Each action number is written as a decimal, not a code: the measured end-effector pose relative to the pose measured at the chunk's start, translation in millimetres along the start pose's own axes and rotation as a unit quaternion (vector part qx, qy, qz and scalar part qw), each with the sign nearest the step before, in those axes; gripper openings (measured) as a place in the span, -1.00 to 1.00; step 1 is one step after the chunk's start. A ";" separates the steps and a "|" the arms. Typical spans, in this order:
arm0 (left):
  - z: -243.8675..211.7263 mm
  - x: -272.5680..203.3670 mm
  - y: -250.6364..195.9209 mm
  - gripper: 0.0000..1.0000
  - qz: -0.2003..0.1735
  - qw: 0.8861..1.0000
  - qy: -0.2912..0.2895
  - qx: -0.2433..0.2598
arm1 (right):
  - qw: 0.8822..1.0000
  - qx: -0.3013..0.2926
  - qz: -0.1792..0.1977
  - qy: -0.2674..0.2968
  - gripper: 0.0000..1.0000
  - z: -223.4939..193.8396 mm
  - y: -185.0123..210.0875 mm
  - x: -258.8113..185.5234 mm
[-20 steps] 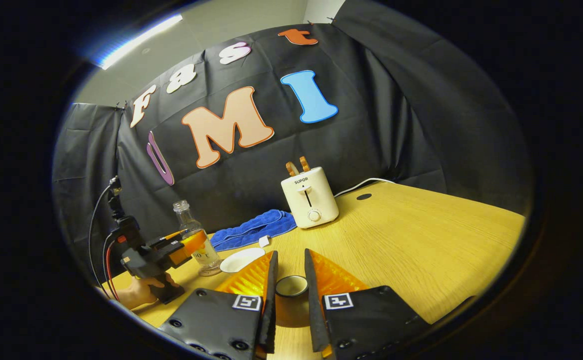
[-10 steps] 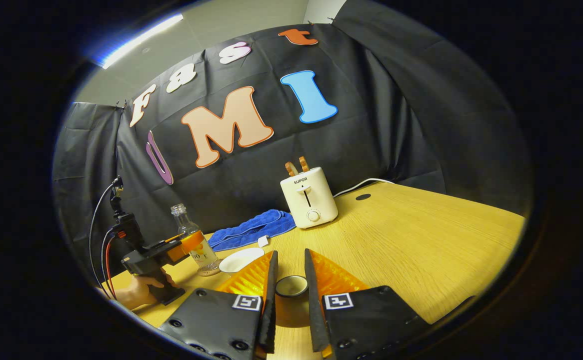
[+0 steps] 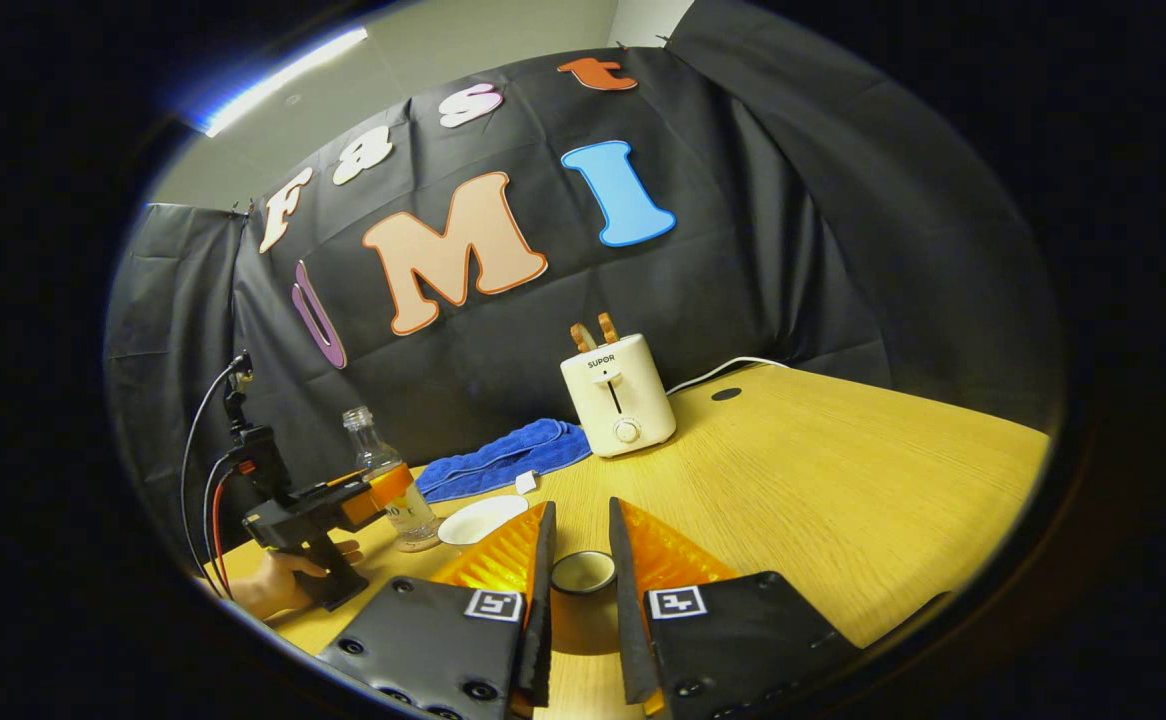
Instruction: Open the teacup lid with one hand, grasp the water bottle and pour water into the teacup with the other hand; after pouring, place the water bottle on the coaster and then close the teacup lid.
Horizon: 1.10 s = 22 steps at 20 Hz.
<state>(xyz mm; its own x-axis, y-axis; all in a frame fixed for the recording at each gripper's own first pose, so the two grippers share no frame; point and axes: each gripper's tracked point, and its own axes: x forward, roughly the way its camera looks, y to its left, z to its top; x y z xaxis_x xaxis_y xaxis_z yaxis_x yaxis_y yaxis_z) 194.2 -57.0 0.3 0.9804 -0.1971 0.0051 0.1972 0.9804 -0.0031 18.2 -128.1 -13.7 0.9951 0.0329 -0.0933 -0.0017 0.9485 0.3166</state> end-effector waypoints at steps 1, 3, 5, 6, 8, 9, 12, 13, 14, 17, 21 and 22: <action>-1.1 0.0 -1.2 0.86 -0.001 1.000 0.002 0.000 | 1.000 -0.001 0.000 0.000 -0.38 -0.5 0.4 0.2; -2.0 -1.7 -3.1 0.87 -0.004 1.000 0.004 -0.002 | 1.000 -0.001 0.003 0.001 -0.41 -1.1 1.9 -0.4; -0.8 -6.5 -2.5 0.87 -0.004 1.000 0.003 -0.002 | 1.000 -0.004 0.008 0.002 -0.41 -3.2 8.5 1.1; -0.8 -10.2 -1.9 0.87 -0.003 1.000 0.004 -0.002 | 1.000 -0.011 0.010 0.002 -0.41 -3.9 11.7 2.8; -0.1 -20.1 -1.3 0.89 -0.001 1.000 0.002 -0.001 | 0.999 -0.028 0.018 0.001 -0.33 -6.2 22.2 6.7; -0.6 -26.5 -0.7 0.87 -0.001 1.000 0.003 -0.002 | 0.999 -0.037 0.022 0.001 -0.37 -7.4 28.0 9.4; 0.6 -50.2 7.0 0.87 0.014 1.000 0.002 -0.001 | 0.997 -0.073 0.028 -0.008 -0.41 -8.7 43.2 18.4; 1.4 -58.6 7.7 0.87 0.016 1.000 0.001 -0.001 | 0.996 -0.087 0.027 -0.014 -0.37 -8.2 47.2 22.1; 1.4 -67.7 9.2 0.87 0.021 1.000 0.002 0.000 | 0.994 -0.101 0.029 -0.020 -0.37 -7.9 52.6 25.7; 2.1 -92.5 13.3 0.86 0.027 1.000 0.001 -0.001 | 0.989 -0.141 0.036 -0.034 -0.38 -10.0 69.7 37.0; 2.6 -122.4 19.0 0.87 0.036 0.999 0.002 0.000 | 0.985 -0.165 0.046 -0.037 -0.37 -15.6 85.3 54.7; 2.3 -129.3 21.9 0.87 0.042 0.999 0.003 0.000 | 0.985 -0.163 0.047 -0.036 -0.37 -15.6 87.4 58.9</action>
<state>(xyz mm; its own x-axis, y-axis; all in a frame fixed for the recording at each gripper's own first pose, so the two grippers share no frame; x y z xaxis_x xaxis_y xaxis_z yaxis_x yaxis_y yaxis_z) 71.7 -10.0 1.9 0.9934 -0.1151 -0.0011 0.1151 0.9933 -0.0034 75.1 -38.3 -6.3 0.9935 0.1138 -0.0073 -0.1138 0.9935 -0.0010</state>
